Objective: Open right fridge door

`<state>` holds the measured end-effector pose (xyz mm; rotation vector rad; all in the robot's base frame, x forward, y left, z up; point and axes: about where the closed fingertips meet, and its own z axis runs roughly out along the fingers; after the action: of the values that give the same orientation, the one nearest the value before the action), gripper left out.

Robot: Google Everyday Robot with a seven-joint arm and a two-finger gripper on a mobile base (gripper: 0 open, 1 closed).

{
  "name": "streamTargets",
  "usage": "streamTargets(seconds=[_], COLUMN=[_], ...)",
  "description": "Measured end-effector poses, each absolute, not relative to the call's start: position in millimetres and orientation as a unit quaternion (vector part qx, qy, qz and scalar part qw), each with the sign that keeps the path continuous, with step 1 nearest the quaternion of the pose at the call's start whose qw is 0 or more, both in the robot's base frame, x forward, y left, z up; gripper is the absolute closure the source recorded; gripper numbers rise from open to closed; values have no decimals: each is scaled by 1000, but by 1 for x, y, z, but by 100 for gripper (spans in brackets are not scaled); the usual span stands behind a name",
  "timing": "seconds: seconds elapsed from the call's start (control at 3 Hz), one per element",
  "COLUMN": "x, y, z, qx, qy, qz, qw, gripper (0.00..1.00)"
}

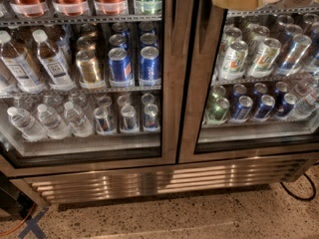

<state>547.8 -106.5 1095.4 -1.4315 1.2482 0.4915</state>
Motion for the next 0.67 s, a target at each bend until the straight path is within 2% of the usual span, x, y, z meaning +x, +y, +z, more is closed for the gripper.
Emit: streamTargets(seconds=[0.67], x=[548], y=[-106], z=[1094], qx=[-603], qy=[533], qz=[208], qw=[556], gripper=[100])
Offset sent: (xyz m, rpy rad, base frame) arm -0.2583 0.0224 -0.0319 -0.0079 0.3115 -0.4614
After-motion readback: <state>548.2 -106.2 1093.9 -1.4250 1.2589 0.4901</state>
